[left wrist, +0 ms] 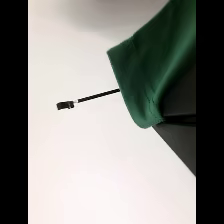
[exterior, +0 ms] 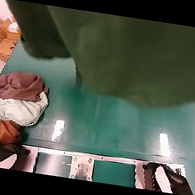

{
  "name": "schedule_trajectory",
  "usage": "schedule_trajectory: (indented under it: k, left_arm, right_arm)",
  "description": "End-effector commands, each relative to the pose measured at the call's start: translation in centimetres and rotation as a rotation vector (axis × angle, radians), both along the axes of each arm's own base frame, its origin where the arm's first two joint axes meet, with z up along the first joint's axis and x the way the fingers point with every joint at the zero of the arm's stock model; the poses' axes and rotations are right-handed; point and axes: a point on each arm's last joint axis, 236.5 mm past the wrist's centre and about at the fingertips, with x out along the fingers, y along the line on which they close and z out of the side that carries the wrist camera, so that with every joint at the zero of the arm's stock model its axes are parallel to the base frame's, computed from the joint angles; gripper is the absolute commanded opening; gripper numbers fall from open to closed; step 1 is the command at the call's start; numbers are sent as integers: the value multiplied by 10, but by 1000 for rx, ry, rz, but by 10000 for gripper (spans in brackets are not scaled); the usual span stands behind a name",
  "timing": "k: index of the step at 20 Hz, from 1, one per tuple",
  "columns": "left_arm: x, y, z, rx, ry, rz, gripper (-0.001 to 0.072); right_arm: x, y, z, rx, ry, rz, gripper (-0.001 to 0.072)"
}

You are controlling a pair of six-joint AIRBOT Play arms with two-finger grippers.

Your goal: Fold the shirts.

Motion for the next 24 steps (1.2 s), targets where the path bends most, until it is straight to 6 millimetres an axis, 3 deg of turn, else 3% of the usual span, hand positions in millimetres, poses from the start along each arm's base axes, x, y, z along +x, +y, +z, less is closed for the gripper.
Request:
schedule_trajectory:
  k: [1, 4, 8, 10, 12, 13, 16, 18, 19, 20, 21, 22, 24]
  left_arm:
    - [36, -3, -22, -11, 56, 2, 21]
    - [124, -19, -102, 5, 276, -18, 21]
    - [251, -61, -240, -16, 594, -126, 22]
    - [297, -93, -317, 13, 719, -202, 21]
    - [329, -126, -399, 46, 836, -245, 21]
    - [340, -136, -431, 49, 879, -249, 22]
    - [353, -162, -507, 70, 991, -269, 22]
    - [353, -167, -537, 62, 1058, -279, 24]
    - [352, -168, -543, 54, 1080, -280, 61]
    - [352, -165, -545, 62, 1083, -274, 390]
    - [352, -159, -540, 56, 1089, -274, 581]
    - [351, -151, -532, 59, 1105, -284, 580]
    - [341, -122, -506, 61, 1163, -308, 580]
  right_arm:
    - [29, -17, -36, 26, 106, -33, 21]
    - [79, -36, -109, 89, 286, -33, 21]
    - [149, -64, -242, 200, 579, -44, 21]
    - [181, -80, -316, 265, 721, -62, 21]
    - [208, -95, -387, 323, 847, -88, 21]
    - [220, -101, -419, 347, 905, -98, 21]
    - [244, -113, -499, 404, 1049, -117, 21]
    - [248, -114, -539, 428, 1129, -117, 22]
    - [248, -114, -553, 436, 1157, -117, 23]
    - [248, -114, -561, 439, 1174, -116, 67]
    - [247, -118, -561, 445, 1175, -123, 253]
    - [244, -125, -555, 450, 1176, -124, 371]
    - [227, -144, -536, 440, 1215, -119, 398]
